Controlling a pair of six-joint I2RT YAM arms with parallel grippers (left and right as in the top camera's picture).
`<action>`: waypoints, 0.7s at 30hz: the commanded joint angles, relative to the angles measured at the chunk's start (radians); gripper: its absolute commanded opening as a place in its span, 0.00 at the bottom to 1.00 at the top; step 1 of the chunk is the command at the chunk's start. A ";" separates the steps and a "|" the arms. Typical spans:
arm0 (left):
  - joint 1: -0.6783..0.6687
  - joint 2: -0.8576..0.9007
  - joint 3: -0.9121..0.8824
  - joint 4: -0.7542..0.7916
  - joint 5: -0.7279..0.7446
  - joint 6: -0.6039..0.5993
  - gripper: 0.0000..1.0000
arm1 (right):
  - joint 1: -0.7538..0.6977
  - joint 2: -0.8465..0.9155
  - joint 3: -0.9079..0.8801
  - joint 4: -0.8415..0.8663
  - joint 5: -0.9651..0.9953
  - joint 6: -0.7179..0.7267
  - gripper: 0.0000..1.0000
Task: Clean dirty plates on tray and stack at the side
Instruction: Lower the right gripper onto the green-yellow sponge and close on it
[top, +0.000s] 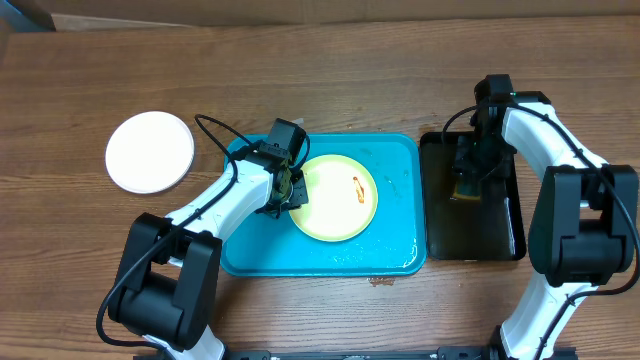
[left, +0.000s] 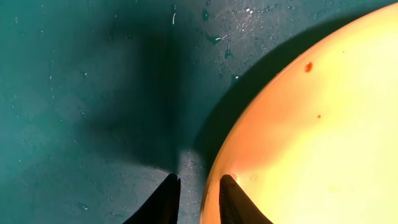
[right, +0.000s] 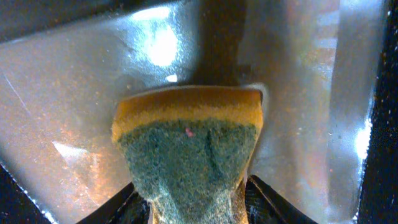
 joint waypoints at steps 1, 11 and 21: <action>0.003 0.012 -0.008 0.002 -0.013 -0.009 0.24 | 0.003 -0.010 0.001 -0.006 -0.002 0.002 0.47; 0.003 0.012 -0.008 0.000 -0.013 -0.008 0.24 | 0.003 -0.010 0.001 -0.013 -0.002 0.001 0.04; 0.003 0.012 -0.008 0.002 -0.013 -0.008 0.26 | 0.003 -0.010 0.001 -0.013 -0.039 0.000 0.04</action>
